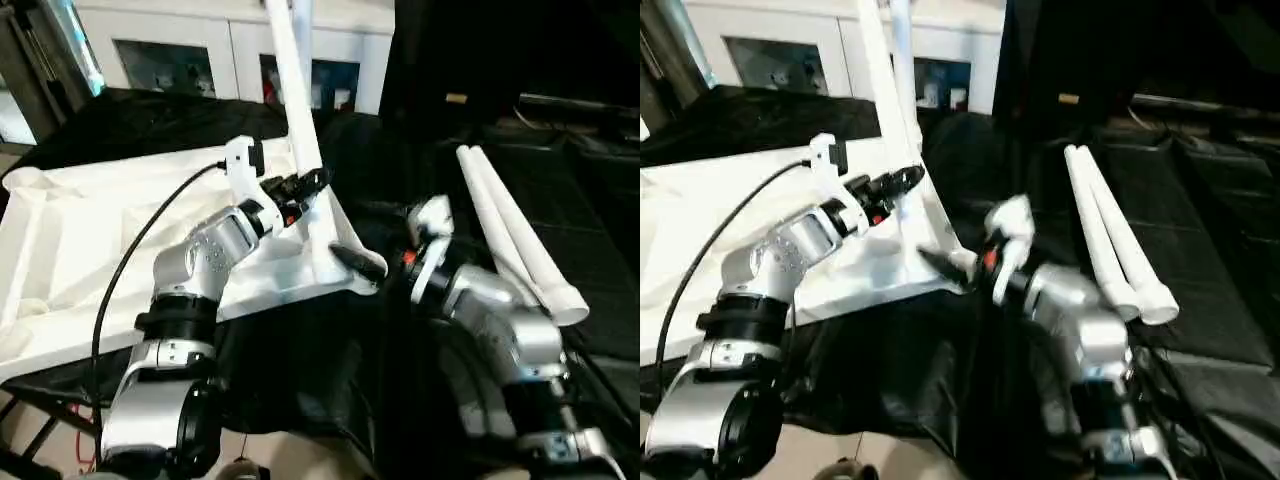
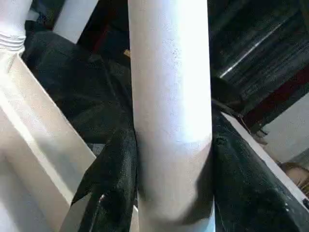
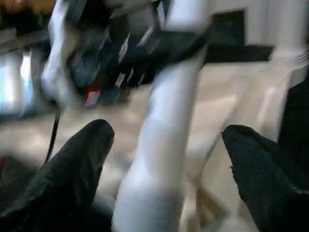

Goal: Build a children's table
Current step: Insert table leg to table base

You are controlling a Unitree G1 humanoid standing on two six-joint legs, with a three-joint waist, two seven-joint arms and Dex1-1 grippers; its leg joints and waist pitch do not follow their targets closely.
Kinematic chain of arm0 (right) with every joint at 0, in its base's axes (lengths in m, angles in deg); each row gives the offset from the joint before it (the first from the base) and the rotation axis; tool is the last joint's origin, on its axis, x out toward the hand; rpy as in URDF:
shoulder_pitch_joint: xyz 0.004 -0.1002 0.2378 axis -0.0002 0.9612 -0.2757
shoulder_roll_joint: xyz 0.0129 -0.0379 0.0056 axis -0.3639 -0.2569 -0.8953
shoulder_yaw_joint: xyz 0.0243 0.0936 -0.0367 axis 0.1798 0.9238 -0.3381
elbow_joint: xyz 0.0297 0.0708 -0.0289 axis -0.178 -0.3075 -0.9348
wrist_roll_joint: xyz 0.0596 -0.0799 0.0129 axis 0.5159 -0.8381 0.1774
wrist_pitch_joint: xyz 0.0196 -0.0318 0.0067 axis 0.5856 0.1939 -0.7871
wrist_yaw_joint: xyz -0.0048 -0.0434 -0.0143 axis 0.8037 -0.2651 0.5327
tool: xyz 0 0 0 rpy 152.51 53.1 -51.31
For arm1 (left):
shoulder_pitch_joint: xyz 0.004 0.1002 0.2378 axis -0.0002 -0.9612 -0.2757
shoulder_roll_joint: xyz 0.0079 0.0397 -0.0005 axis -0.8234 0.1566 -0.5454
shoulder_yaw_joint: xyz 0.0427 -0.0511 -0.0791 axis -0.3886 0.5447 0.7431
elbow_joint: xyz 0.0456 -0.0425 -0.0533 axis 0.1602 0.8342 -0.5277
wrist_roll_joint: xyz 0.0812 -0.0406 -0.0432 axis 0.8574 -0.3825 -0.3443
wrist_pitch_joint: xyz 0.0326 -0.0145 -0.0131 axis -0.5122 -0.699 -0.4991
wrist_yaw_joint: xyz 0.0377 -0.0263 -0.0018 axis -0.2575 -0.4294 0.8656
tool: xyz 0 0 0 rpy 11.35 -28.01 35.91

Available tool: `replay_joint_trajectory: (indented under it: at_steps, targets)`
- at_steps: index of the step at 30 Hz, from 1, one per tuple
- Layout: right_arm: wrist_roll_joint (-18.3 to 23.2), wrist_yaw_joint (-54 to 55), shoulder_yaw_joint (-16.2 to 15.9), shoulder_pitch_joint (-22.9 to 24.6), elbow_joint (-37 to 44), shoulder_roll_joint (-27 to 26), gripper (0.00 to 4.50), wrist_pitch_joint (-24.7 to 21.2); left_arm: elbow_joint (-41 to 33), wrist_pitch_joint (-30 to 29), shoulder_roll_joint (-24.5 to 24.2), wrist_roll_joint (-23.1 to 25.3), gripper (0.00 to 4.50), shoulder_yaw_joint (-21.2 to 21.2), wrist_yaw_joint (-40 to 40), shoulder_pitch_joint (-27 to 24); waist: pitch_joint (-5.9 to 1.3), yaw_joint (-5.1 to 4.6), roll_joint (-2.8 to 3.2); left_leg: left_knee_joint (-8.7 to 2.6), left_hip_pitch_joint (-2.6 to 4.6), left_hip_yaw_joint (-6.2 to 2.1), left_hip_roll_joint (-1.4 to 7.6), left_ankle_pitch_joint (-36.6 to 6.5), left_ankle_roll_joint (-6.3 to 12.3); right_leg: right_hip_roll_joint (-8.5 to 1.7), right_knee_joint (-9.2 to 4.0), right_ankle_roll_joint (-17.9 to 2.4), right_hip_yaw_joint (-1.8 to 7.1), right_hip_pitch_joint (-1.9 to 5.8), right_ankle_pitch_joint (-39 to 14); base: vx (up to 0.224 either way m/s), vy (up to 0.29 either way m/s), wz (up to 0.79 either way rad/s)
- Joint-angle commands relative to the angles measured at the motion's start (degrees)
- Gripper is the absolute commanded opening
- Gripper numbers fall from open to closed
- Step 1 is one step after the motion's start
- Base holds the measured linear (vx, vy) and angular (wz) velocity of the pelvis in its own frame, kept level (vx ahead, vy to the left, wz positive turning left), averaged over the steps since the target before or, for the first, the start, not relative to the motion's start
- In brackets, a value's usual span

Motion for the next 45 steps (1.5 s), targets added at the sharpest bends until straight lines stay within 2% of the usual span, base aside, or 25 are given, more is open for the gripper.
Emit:
replay_joint_trajectory:
  at_steps: [1,3,4,5,7,8,9,11,12,13,14,15,16,19,20,21,23,25,26,28,29,30,36,45]
  targets:
    - [2.8,1.6,2.6,-1.7,0.0,0.0,4.26,-3.1,-2.8,-0.5,-0.1,-0.1,1.93,-1.2,0.4,0.4,-4.50,0.12,-0.55,-3.35,1.30,-1.21,2.32,-7.1,2.90,-4.63,-3.83,-12.2,2.48,3.17,-6.9,0.000,0.000,0.00]
    - [3.4,2.1,3.4,-2.6,-0.4,0.1,4.26,-4.0,-3.5,-0.7,-0.1,-0.3,1.93,-1.4,0.5,0.3,-4.56,0.16,-0.55,-3.30,1.26,-1.16,2.28,-6.4,2.81,-4.61,-3.67,-12.3,2.46,3.15,-5.8,0.000,0.000,0.00]
    - [3.3,2.9,3.7,-3.7,-1.1,0.6,4.26,-5.4,-4.8,-1.5,0.0,-0.6,1.93,-1.6,0.4,0.1,-4.55,0.12,-0.82,-3.28,1.20,-1.09,2.25,-6.3,2.87,-4.63,-3.71,-12.1,2.47,3.18,-5.7,0.000,0.000,0.00]
    - [3.2,3.1,3.7,-4.1,-1.4,1.0,4.26,-6.1,-5.7,-1.9,0.0,-0.6,1.93,-1.8,0.3,-0.2,-4.61,0.21,-0.63,-3.28,1.28,-1.14,2.24,-5.7,2.83,-4.66,-3.61,-12.2,2.46,3.23,-5.4,0.000,0.000,0.00]
    - [3.1,3.2,3.7,-4.4,-1.5,1.2,4.26,-6.5,-6.2,-2.1,0.1,-0.6,1.93,-1.9,0.3,-0.3,-4.58,0.18,-0.76,-3.23,1.20,-1.08,2.20,-5.6,2.75,-4.64,-3.62,-12.2,2.46,3.26,-5.3,0.000,0.000,0.00]
    - [3.0,2.7,3.3,-4.9,-1.6,2.0,4.26,-7.8,-7.6,-2.8,0.2,-0.8,1.93,-2.3,0.0,-0.6,-4.54,0.19,-0.76,-3.24,1.29,-1.06,2.20,-6.0,2.57,-4.65,-3.70,-12.0,2.46,3.24,-6.0,0.000,0.000,0.00]
    - [3.1,1.5,2.5,-5.2,-1.3,3.0,4.26,-9.6,-8.6,-3.2,0.4,-1.0,1.93,-2.4,0.0,-0.7,-4.47,0.16,-1.05,-3.26,1.25,-1.06,2.21,-6.0,2.50,-4.59,-3.72,-12.1,2.45,3.37,-6.4,0.000,0.000,0.00]
    - [3.1,0.3,1.6,-5.2,-0.7,3.9,4.26,-10.8,-9.5,-3.5,0.6,-1.3,1.93,-2.6,0.1,-0.9,-4.48,0.19,-1.01,-3.21,1.25,-1.05,2.25,-6.1,2.40,-4.60,-3.74,-11.8,2.48,3.33,-6.9,0.000,0.000,0.00]
    - [3.5,-1.3,0.3,-5.1,0.4,5.1,4.26,-12.5,-10.8,-3.8,0.8,-1.5,1.93,-3.2,0.2,-1.3,-4.46,0.15,-1.62,-3.24,1.19,-0.99,2.21,-6.0,2.37,-4.53,-3.82,-11.3,2.48,3.37,-6.9,0.000,0.000,0.00]
    - [4.0,-2.6,-0.4,-5.1,1.0,5.9,4.26,-13.7,-11.9,-4.1,1.0,-1.7,1.93,-3.8,0.0,-1.9,-4.50,0.33,-1.35,-3.22,1.19,-1.11,2.33,-5.7,2.44,-4.68,-3.65,-11.4,2.48,3.45,-6.4,0.000,0.000,0.00]
    - [4.0,-2.6,-0.4,-5.1,1.0,5.9,4.26,-13.7,-11.9,-4.1,1.0,-1.7,1.93,-3.8,0.0,-1.9,-4.53,0.31,-1.34,-3.18,1.20,-1.09,2.36,-5.5,2.54,-4.63,-3.61,-11.5,2.48,3.37,-6.1,0.000,0.000,0.00]
    - [4.2,-3.1,-0.7,-5.2,1.2,6.2,4.26,-14.3,-12.4,-4.2,1.1,-1.8,1.93,-4.1,-0.1,-2.1,-4.49,0.28,-1.40,-3.16,1.16,-1.07,2.31,-5.4,2.60,-4.60,-3.63,-11.4,2.49,3.32,-5.8,0.000,0.000,0.00]
    - [4.2,-3.4,-1.0,-5.4,1.0,6.3,4.26,-14.6,-13.1,-4.0,1.1,-1.5,1.93,-4.7,-0.2,-2.5,-4.48,0.30,-1.94,-3.17,1.12,-1.05,2.25,-5.4,2.85,-4.67,-3.57,-11.3,2.48,3.41,-6.2,0.000,0.000,0.00]
    - [4.2,-3.3,-1.1,-5.7,0.8,6.4,4.26,-14.8,-13.7,-4.0,1.1,-1.2,1.93,-5.0,-0.3,-2.8,-4.43,0.31,-1.79,-3.16,1.23,-1.03,2.31,-5.7,2.41,-4.66,-3.77,-11.1,2.49,3.20,-7.5,0.000,0.000,0.00]
    - [3.5,-2.8,-1.8,-6.3,0.4,6.1,4.26,-14.8,-14.6,-3.2,1.2,1.1,1.93,-6.2,1.9,-3.2,-4.45,0.26,-1.94,-3.20,1.26,-1.08,2.43,-5.9,2.15,-4.64,-3.74,-10.9,2.49,3.20,-7.5,0.000,0.000,0.00]
    - [3.5,-2.8,-1.8,-6.3,0.4,6.1,4.26,-14.8,-14.6,-3.2,1.2,1.1,1.93,-6.2,1.9,-3.2,-4.42,0.19,-1.94,-3.21,1.21,-1.12,2.43,-5.9,2.12,-4.62,-3.72,-10.8,2.48,3.22,-7.5,0.000,0.000,0.00]
    - [2.2,-2.1,-3.3,-6.9,0.4,5.8,4.26,-14.6,-16.2,-1.9,1.7,4.7,1.93,-7.9,5.8,-3.7,-4.35,0.10,-1.90,-3.21,1.25,-1.10,2.41,-6.4,1.86,-4.63,-3.90,-10.3,2.51,3.17,-8.5,0.000,0.000,0.00]
    - [0.7,-1.1,-4.9,-7.1,0.8,5.4,4.26,-14.1,-17.5,-1.2,2.3,6.6,1.93,-8.7,8.6,-4.0,-4.41,0.14,-1.61,-3.16,1.22,-1.14,2.37,-6.1,1.62,-4.64,-3.79,-10.1,2.55,3.18,-8.2,0.000,0.000,0.00]
    - [0.7,-1.1,-4.9,-7.1,0.8,5.4,4.26,-14.1,-17.5,-1.2,2.3,6.6,1.93,-8.7,8.6,-4.0,-4.45,0.06,-1.80,-3.13,1.17,-1.14,2.39,-5.7,1.52,-4.53,-3.74,-10.0,2.53,3.22,-7.4,0.000,0.000,0.00]
    - [-0.9,1.3,-6.0,-7.0,1.0,4.0,3.99,-13.7,-19.5,-0.4,2.9,7.7,1.93,-9.8,10.6,-4.5,-4.46,0.05,-1.82,-3.14,1.11,-1.14,2.39,-5.3,1.51,-4.56,-3.70,-10.3,2.55,3.17,-6.9,0.000,0.000,0.00]
    - [-1.3,2.6,-6.0,-7.1,0.7,3.0,3.92,-13.2,-20.2,0.0,2.9,8.2,1.93,-10.4,10.9,-4.6,-4.52,0.03,-2.03,-3.13,1.17,-1.11,2.37,-5.3,1.52,-4.52,-3.68,-10.3,2.54,3.13,-6.9,0.000,0.000,0.00]
    - [-1.4,4.9,-5.5,-7.3,-0.3,0.9,3.89,-12.6,-20.7,0.2,3.0,8.6,1.93,-11.0,11.1,-4.9,-4.49,0.05,-1.89,-3.17,1.20,-1.12,2.40,-5.4,1.49,-4.63,-3.66,-10.3,2.58,3.05,-7.2,0.000,0.000,0.00]
    - [-2.5,6.9,-6.2,-7.5,-1.5,-0.5,3.42,-11.5,-21.6,0.1,3.6,8.7,1.93,-11.1,11.7,-5.1,-4.36,0.00,-1.88,-3.29,1.25,-1.10,2.36,-6.4,0.59,-4.49,-3.79,-9.6,2.58,2.99,-8.1,0.000,0.000,0.00]
    - [-3.0,8.2,-5.9,-7.5,-1.8,-1.3,2.56,-11.1,-22.4,0.0,3.7,8.8,1.93,-11.9,11.9,-6.2,-4.44,-0.05,-1.95,-3.24,1.26,-1.09,2.33,-6.0,0.63,-4.48,-3.63,-9.6,2.61,3.03,-6.9,0.000,0.000,0.00]
